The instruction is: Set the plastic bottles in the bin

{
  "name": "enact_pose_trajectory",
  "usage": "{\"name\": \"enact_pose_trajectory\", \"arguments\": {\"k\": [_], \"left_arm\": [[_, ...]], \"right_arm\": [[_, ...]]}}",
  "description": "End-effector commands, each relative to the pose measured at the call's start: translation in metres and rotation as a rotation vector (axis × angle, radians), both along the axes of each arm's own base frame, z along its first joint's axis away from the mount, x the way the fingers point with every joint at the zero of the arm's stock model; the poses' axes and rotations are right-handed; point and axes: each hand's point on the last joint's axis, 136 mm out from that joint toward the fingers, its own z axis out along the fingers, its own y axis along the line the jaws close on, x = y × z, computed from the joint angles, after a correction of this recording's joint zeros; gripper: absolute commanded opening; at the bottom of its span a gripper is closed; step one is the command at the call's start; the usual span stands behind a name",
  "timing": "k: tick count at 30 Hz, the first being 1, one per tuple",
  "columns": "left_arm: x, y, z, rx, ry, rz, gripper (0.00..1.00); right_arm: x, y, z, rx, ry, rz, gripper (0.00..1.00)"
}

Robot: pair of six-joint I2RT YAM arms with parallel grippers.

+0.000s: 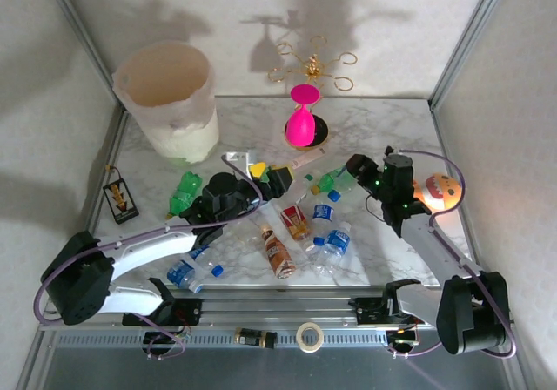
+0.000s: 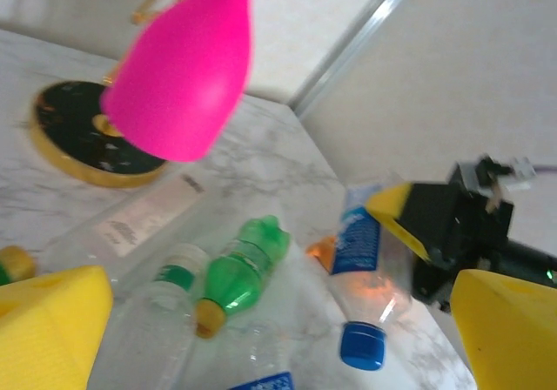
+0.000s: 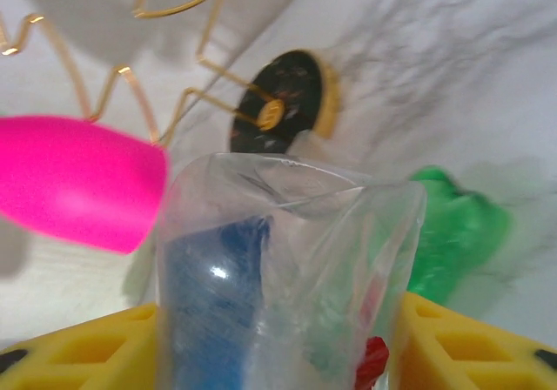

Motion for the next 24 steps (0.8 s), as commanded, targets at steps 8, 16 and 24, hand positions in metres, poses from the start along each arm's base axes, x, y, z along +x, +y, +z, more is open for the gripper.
{"name": "enact_pose_trajectory", "arguments": {"k": [8,16,24], "left_arm": [[-0.023,-0.070,-0.015,0.002,0.049,-0.333,0.99],[-0.016,-0.086,-0.033,0.021,0.094,-0.349,0.99],[-0.006,-0.101,-0.038,0.057,0.098,-0.372,0.95]], "right_arm": [[-0.009,0.077,0.047,0.021,-0.114,0.233,0.49],[-0.018,0.104,0.056,0.029,-0.135,0.308,0.49],[-0.026,0.112,0.060,0.034,-0.150,0.326,0.48]]}}
